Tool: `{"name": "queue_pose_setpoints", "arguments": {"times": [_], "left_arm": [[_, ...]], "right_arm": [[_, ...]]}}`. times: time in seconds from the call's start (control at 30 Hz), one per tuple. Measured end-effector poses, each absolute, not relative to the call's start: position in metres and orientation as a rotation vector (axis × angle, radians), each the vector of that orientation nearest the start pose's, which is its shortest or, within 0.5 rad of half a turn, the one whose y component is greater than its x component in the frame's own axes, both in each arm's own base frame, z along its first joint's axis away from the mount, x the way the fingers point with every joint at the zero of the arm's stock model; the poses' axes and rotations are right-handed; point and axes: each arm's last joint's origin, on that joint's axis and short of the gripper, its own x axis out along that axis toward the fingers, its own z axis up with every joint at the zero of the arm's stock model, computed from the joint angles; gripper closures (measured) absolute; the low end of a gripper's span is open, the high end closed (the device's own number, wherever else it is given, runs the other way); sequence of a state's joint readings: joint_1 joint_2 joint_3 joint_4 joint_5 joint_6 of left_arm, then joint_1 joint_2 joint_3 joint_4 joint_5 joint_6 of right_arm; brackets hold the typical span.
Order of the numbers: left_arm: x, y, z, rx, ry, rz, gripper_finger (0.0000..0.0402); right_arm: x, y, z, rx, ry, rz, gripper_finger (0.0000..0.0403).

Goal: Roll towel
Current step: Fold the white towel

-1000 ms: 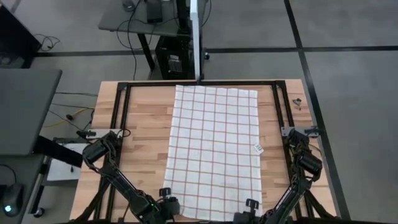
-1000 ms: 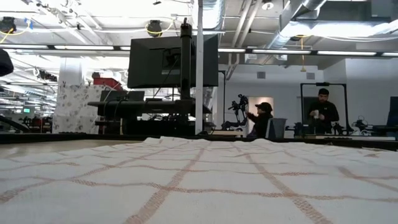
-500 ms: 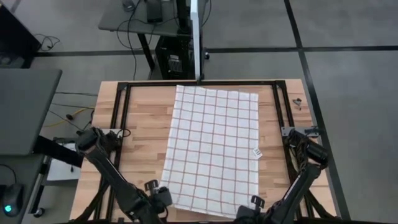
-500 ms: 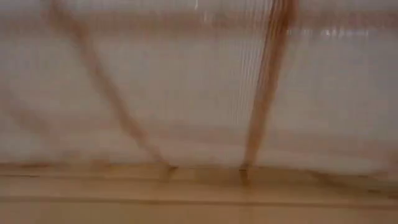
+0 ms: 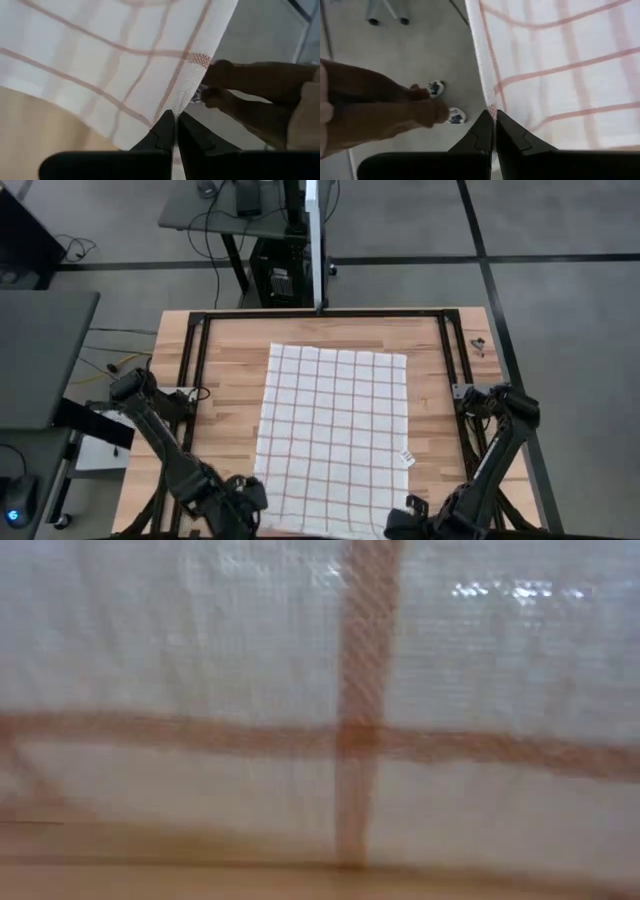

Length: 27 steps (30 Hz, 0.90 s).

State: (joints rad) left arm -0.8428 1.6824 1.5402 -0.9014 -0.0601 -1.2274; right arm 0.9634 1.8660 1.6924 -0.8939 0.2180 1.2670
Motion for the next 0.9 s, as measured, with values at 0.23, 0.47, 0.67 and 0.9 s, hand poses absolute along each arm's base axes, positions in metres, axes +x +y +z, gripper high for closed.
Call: {"name": "queue_pose_setpoints", "arguments": {"times": [0.23,0.47,0.67,0.9], "left_arm": [[0.241,-0.185,0.332,-0.416,1.216,0.041,0.0402],[0.258,-0.108,0.315,-0.252,1.274,0.139,0.0402],[0.273,-0.054,0.293,-0.150,1.312,0.160,0.0402],[0.281,-0.004,0.277,-0.114,1.288,0.261,0.0402]], "right_arm": [[0.237,0.246,0.319,0.326,1.194,-0.158,0.0403],[0.245,0.158,0.302,0.111,1.271,-0.453,0.0403],[0.247,0.091,0.269,0.112,1.294,-0.509,0.0403],[0.232,0.041,0.256,0.195,1.244,-0.557,0.0403]]}}
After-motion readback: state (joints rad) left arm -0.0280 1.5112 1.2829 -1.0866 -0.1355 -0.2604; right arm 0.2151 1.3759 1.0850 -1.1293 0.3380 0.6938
